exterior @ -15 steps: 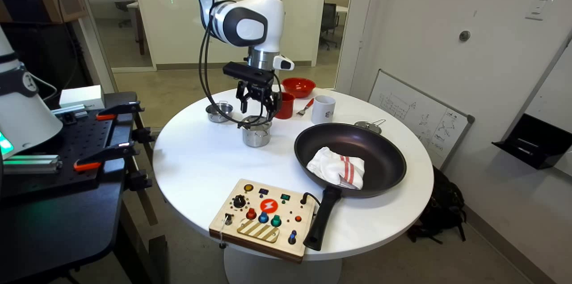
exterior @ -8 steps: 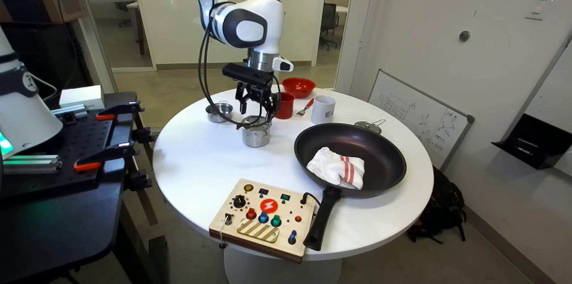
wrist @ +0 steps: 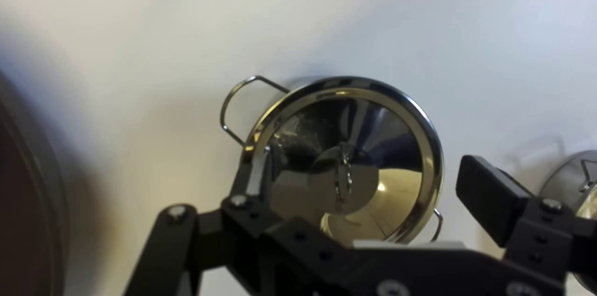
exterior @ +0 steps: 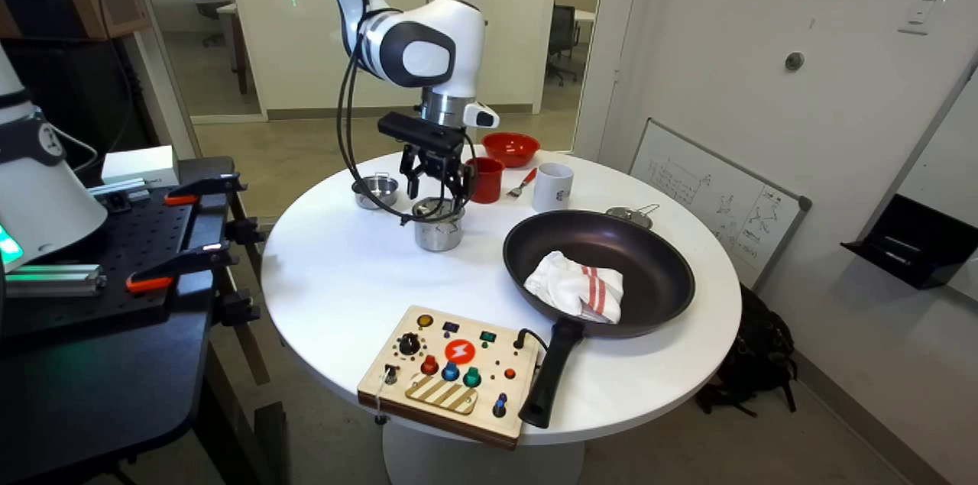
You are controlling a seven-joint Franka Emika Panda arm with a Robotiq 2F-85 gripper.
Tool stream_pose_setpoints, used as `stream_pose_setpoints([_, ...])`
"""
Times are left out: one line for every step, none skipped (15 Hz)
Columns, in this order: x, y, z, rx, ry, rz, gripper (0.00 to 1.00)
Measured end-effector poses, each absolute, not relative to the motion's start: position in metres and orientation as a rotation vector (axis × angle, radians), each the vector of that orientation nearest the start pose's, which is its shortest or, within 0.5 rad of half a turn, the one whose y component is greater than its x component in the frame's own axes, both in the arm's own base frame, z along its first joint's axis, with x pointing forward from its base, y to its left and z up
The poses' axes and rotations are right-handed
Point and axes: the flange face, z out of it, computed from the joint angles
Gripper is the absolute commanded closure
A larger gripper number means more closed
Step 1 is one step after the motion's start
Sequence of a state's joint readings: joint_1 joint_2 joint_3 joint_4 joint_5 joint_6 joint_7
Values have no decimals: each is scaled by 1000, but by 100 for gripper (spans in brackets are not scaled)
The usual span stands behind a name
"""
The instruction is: Uncover the pot
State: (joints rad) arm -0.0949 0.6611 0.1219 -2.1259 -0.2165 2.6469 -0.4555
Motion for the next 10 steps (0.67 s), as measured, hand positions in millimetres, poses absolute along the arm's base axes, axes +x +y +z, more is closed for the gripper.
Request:
stream_pose_setpoints([542, 25, 85, -2953, -1010, 201, 32])
stream_pose_setpoints([542, 25, 85, -2953, -1010, 200, 33])
stream_pose_setpoints([543, 25, 85, -2953, -1010, 200, 36])
stream_pose_setpoints([543, 25, 86, -2954, -1010, 197, 39])
stream_pose_setpoints([545, 25, 86, -2956, -1010, 193, 38])
stream_pose_setpoints([546, 25, 87, -2957, -1010, 190, 37])
stream_pose_setpoints([546, 25, 88, -2957, -1010, 187, 36])
stream_pose_setpoints([547, 25, 88, -2958, -1010, 186, 37])
stream_pose_setpoints([547, 25, 88, -2958, -1011, 185, 41])
stream_pose_setpoints([548, 25, 88, -2958, -1011, 184, 61])
